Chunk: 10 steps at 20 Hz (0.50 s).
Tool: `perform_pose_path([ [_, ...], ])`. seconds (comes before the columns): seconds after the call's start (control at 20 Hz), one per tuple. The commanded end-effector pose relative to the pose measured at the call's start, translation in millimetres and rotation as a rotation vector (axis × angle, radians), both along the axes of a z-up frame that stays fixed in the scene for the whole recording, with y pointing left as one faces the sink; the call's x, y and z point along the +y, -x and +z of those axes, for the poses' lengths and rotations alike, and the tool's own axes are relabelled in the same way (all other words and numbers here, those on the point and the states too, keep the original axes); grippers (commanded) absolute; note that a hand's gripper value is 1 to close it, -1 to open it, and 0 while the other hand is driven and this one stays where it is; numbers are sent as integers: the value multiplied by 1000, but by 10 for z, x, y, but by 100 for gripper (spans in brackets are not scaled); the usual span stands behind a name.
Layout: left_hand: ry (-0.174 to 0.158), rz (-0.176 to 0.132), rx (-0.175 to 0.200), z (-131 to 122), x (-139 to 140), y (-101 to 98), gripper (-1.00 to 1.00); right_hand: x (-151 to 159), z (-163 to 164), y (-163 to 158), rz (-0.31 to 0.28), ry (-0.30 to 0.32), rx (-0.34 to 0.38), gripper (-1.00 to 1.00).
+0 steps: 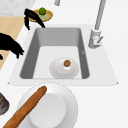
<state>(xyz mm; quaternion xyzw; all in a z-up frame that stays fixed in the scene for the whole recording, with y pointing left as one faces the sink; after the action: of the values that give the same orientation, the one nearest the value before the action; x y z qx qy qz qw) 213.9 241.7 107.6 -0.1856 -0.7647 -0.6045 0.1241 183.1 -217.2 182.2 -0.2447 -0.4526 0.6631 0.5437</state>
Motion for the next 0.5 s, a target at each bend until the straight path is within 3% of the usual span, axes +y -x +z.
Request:
perform_pose_path([
  [0.0,0,0,0,0,0,0,0,52,0,-219,10,-7,0,-100],
  [0.1,0,-1,18,20,5,11,0,158,-13,-379,2,4,5,-100],
  [0.2,1,-1,32,27,9,24,0,250,45,-505,-8,26,-36,-100],
  [0.45,3,5,26,24,6,25,0,392,197,-751,-41,34,-111,-100],
])
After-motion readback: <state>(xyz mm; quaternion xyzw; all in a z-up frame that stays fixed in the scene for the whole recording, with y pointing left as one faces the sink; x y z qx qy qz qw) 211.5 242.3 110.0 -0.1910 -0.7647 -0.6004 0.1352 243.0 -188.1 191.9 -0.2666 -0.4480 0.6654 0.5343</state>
